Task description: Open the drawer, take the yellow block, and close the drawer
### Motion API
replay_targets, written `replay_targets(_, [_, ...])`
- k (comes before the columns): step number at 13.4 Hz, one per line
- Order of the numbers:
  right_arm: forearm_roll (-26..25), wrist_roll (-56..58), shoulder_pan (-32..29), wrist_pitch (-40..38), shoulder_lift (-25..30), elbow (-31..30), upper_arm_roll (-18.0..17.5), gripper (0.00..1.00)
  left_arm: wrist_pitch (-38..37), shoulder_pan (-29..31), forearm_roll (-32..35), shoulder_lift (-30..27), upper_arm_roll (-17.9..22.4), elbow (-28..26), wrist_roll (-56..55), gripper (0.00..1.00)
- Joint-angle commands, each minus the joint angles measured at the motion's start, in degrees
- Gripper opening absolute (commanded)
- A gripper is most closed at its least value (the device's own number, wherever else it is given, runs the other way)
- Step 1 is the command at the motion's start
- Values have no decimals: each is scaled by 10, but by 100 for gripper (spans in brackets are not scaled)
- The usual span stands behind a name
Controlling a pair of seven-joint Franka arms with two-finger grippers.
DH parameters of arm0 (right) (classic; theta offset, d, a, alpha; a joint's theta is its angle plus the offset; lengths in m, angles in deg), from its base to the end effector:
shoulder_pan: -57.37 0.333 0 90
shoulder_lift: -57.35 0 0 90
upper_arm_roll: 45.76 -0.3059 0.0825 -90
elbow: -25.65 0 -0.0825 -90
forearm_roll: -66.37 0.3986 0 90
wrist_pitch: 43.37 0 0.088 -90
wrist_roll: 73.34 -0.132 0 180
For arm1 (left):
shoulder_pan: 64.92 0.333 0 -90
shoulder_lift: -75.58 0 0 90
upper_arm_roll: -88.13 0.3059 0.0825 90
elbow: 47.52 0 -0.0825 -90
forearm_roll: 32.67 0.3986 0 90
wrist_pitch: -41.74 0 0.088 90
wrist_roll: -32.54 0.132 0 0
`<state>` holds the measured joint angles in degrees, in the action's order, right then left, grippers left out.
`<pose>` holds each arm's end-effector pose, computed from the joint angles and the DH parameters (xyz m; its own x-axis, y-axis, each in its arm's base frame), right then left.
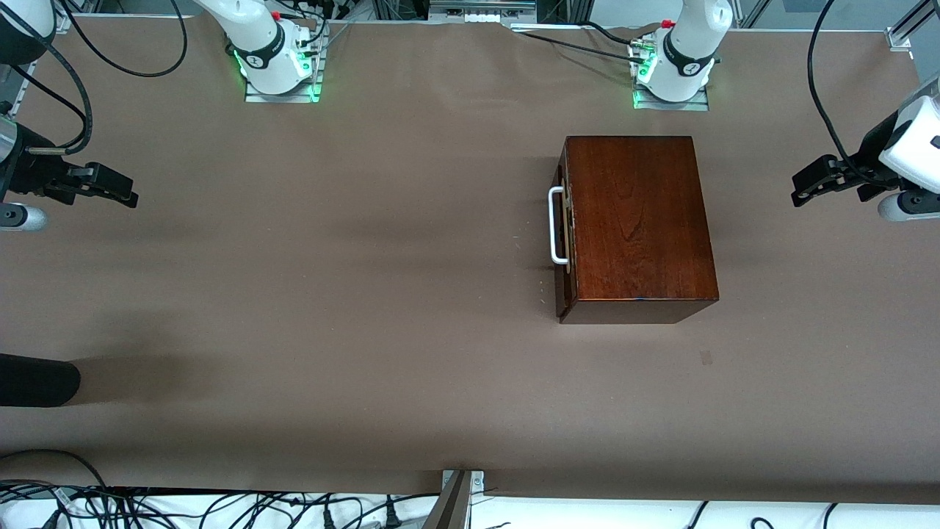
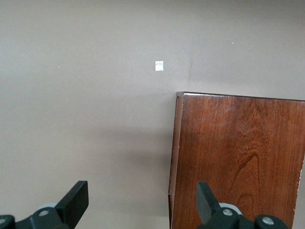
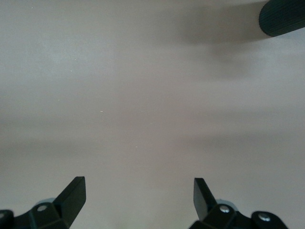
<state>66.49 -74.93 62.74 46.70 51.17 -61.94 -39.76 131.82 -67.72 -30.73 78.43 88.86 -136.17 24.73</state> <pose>0.5973 -0.0035 0.5473 0.9972 -0.0388 -0.0637 -0.0382 -0.9992 0.0109 0.5827 -0.0168 0.5724 0.9948 0.0999 -0.0199 0.0991 -0.9944 -0.0375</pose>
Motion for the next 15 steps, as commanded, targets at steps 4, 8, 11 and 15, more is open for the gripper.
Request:
replay_targets(4, [0, -1, -2, -3, 8, 0, -2, 100, 8, 4, -19, 11, 0, 28, 13, 100])
replay_targets(8, [-2, -1, -2, -2, 13, 0, -2, 100, 7, 3, -19, 22, -1, 29, 13, 100])
replay_targets(11, [-3, 0, -2, -2, 16, 1, -2, 100, 6, 3, -19, 23, -2, 28, 19, 100])
replay_targets(15, [-2, 0, -2, -3, 20, 1, 0, 100, 5, -3, -20, 30, -6, 30, 16, 100])
